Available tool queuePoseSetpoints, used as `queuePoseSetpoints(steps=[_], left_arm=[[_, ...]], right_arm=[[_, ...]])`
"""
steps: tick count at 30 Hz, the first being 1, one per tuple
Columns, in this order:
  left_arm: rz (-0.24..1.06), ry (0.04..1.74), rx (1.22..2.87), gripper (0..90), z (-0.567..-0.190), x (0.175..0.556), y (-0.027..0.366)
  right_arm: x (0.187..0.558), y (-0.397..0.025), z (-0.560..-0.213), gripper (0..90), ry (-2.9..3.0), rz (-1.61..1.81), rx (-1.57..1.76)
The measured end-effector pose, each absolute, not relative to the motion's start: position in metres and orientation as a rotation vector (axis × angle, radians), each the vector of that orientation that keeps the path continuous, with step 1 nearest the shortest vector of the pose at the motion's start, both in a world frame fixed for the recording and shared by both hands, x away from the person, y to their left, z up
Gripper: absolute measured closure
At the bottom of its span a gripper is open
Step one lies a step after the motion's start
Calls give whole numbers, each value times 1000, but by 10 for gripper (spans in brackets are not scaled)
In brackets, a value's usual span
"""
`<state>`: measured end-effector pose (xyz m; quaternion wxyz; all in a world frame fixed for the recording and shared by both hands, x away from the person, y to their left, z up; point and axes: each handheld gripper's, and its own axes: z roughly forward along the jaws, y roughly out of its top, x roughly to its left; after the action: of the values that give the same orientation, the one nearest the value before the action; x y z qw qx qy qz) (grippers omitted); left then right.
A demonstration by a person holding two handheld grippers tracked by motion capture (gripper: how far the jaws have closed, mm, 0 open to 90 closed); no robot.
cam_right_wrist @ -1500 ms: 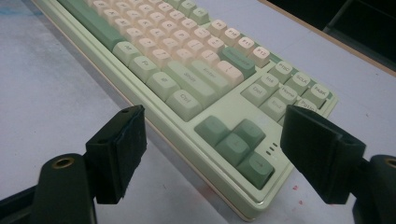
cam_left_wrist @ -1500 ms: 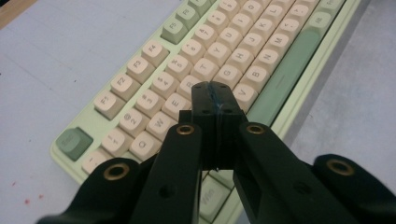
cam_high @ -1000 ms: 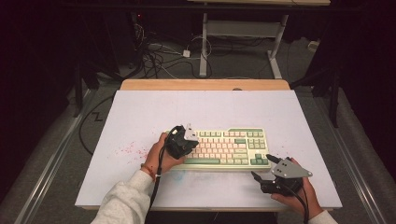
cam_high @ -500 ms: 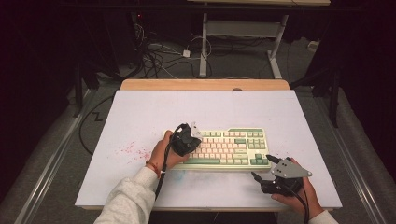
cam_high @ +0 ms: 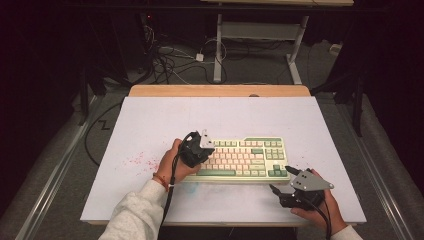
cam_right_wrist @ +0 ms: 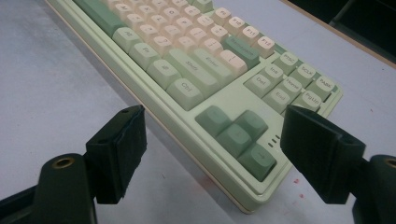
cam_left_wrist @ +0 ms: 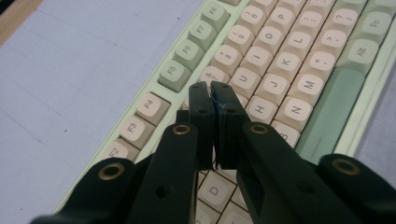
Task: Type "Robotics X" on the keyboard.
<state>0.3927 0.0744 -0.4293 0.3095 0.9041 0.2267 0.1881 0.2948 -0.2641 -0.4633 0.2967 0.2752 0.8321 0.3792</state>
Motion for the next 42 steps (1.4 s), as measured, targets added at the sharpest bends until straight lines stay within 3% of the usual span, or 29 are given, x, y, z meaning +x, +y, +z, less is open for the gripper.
queuePoseSetpoints(steps=[12, 30, 42], left_arm=[[567, 564, 2301, 679, -421, 379, 89], [673, 554, 2206, 226, -424, 360, 104], [765, 551, 2191, 199, -432, 344, 122]], right_arm=[[295, -265, -462, 229, 2208, 1012, 735], [295, -267, -461, 229, 2201, 1025, 739], [295, -267, -461, 229, 2199, 1031, 741]])
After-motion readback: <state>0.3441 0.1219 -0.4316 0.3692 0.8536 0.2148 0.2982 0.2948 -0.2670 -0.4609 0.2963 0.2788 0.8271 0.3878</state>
